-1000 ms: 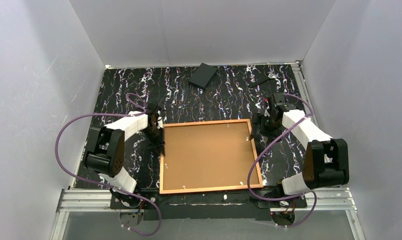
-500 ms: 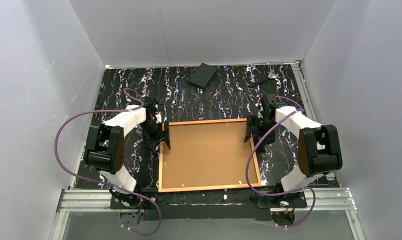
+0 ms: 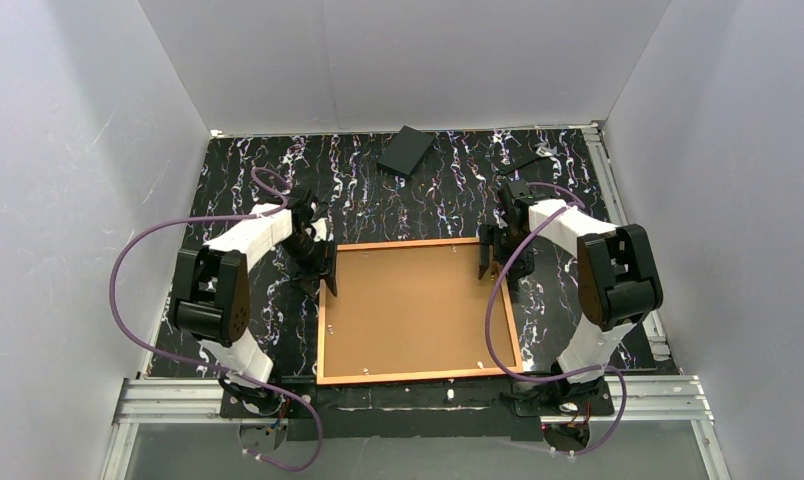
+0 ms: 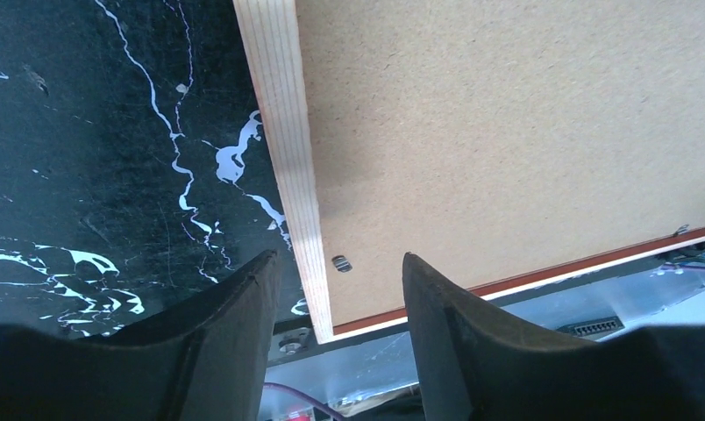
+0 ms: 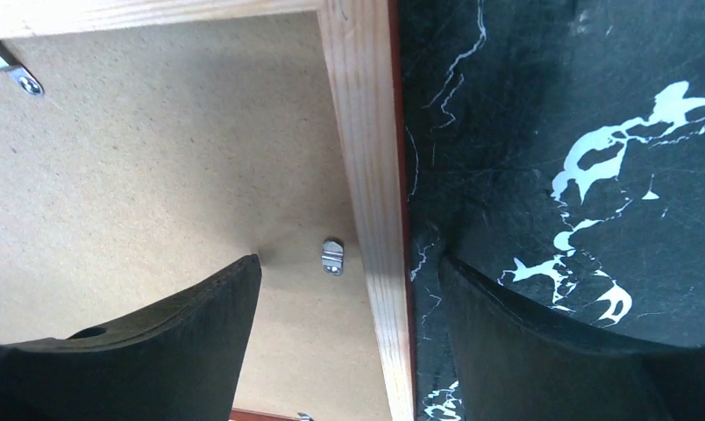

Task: Put the photo into the frame

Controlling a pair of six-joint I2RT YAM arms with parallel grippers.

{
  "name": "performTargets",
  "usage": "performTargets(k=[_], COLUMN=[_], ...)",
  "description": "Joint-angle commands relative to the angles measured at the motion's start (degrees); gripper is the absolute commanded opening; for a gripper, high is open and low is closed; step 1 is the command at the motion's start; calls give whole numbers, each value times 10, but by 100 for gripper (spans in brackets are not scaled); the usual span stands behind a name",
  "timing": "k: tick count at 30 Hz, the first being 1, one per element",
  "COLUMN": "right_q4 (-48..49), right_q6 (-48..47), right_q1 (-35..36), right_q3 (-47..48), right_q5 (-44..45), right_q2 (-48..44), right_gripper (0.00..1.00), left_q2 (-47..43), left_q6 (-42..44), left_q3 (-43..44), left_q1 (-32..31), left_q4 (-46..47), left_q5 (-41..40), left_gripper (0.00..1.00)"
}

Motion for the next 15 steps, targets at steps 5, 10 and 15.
performTargets(k=[5, 10, 15], right_q4=[17, 23, 25], right_q6=[10, 9, 10], right_q1=[9, 8, 8], right_q3=[18, 20, 24], right_q5=[37, 31, 28], right_q2=[13, 9, 11], right_gripper=[79, 73, 70], left_q2=[52, 64, 63], left_q6=[47, 49, 51], left_q3=[20, 23, 21], left_q1=[3, 3, 2], left_q4=[-89, -86, -86], left_q5=[-3, 8, 8], left_gripper=[50, 45, 40])
